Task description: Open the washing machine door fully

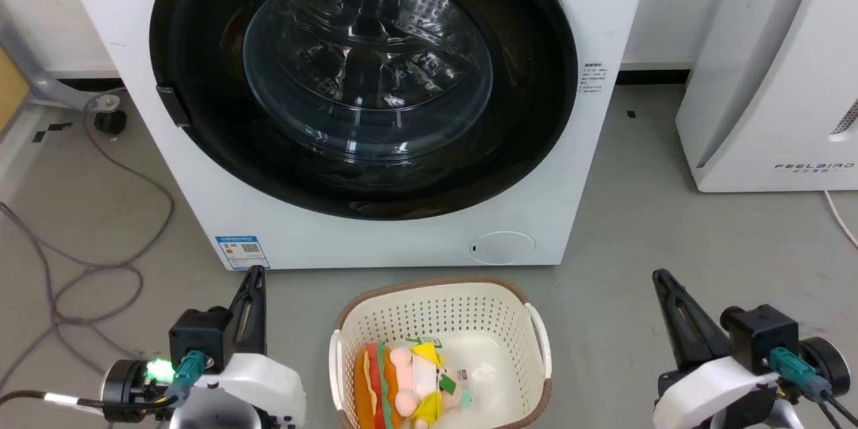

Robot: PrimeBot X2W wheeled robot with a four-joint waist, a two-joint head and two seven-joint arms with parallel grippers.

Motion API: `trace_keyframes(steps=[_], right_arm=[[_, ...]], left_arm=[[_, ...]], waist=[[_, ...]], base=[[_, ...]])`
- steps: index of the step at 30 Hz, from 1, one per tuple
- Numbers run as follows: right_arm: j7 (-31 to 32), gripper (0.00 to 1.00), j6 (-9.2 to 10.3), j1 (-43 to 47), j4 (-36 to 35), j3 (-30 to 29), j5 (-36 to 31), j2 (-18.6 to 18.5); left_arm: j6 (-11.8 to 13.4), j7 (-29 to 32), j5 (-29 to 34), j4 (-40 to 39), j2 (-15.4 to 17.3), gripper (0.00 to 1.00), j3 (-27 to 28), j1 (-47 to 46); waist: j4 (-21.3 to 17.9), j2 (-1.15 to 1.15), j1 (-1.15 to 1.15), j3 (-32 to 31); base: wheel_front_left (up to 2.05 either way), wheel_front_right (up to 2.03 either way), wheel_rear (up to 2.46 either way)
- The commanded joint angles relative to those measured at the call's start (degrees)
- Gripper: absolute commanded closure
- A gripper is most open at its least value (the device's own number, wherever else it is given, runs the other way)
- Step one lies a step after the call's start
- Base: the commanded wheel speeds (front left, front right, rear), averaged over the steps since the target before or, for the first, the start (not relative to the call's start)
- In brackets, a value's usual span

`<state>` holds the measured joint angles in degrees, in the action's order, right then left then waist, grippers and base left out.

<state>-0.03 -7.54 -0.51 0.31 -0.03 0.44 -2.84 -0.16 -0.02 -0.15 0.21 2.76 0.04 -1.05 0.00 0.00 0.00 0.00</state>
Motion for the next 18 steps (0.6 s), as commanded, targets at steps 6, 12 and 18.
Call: trace_keyframes(steps=[6, 12, 18], right_arm=[[0.03, 1.0, 0.05, 0.51, -0.31, 0.03, -0.44, -0.04], [0.03, 1.0, 0.05, 0.51, -0.31, 0.03, -0.44, -0.04], [0.03, 1.0, 0.05, 0.51, -0.31, 0.03, -0.44, -0.04]], left_arm=[[0.16, 0.02, 0.15, -0.21, 0.11, 1.0, -0.04, 1.05], [0.16, 0.02, 0.15, -0.21, 0.11, 1.0, -0.04, 1.05], [0.16, 0.02, 0.15, -0.21, 0.11, 1.0, -0.04, 1.05]], waist=[[0.0, 0.0, 0.0, 0.0], [0.0, 0.0, 0.0, 0.0], [0.0, 0.0, 0.0, 0.0]], base=[[0.0, 0.0, 0.0], [0.0, 0.0, 0.0], [0.0, 0.0, 0.0]])
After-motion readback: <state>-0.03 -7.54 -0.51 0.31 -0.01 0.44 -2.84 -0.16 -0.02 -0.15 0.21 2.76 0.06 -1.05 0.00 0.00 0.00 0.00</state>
